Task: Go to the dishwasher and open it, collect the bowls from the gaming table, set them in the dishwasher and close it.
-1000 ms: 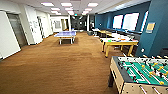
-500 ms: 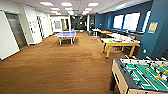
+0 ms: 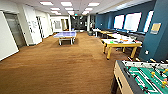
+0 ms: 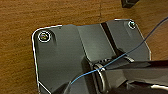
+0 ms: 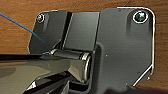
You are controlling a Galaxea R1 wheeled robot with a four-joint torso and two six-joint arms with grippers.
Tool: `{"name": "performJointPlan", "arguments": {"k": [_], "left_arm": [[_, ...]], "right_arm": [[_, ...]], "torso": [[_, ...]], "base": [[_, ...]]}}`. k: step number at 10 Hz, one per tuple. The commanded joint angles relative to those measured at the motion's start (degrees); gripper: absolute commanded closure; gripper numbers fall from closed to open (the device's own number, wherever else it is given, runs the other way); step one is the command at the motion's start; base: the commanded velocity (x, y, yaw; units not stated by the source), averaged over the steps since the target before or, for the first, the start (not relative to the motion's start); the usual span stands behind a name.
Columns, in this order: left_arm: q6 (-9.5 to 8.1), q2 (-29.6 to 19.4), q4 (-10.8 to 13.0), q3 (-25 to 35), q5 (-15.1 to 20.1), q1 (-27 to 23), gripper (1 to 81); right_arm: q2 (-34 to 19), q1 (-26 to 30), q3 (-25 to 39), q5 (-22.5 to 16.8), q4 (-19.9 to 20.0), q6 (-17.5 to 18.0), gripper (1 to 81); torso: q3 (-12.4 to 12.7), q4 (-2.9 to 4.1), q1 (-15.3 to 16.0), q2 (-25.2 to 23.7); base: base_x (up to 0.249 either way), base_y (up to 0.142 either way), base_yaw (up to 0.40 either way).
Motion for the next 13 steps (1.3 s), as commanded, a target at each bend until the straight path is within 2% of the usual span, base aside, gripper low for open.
{"name": "performJointPlan", "arguments": {"k": [1, 13], "left_arm": [[0.11, -0.08, -0.04, -0.16, 2.32, -2.28, 1.0], [0.2, 0.54, -0.04, -0.16, 2.41, -2.19, 1.0]], "right_arm": [[0.22, 2.52, 0.3, -2.68, 0.02, -0.18, 1.0], [0.22, 2.51, 0.13, -2.68, 0.02, -0.18, 1.0]], "torso": [[0.0, 0.0, 0.0, 0.0], [0.0, 0.0, -0.14, -0.09]], "base": [[0.177, 0.0, 0.0], [0.182, 0.0, 0.0]]}}
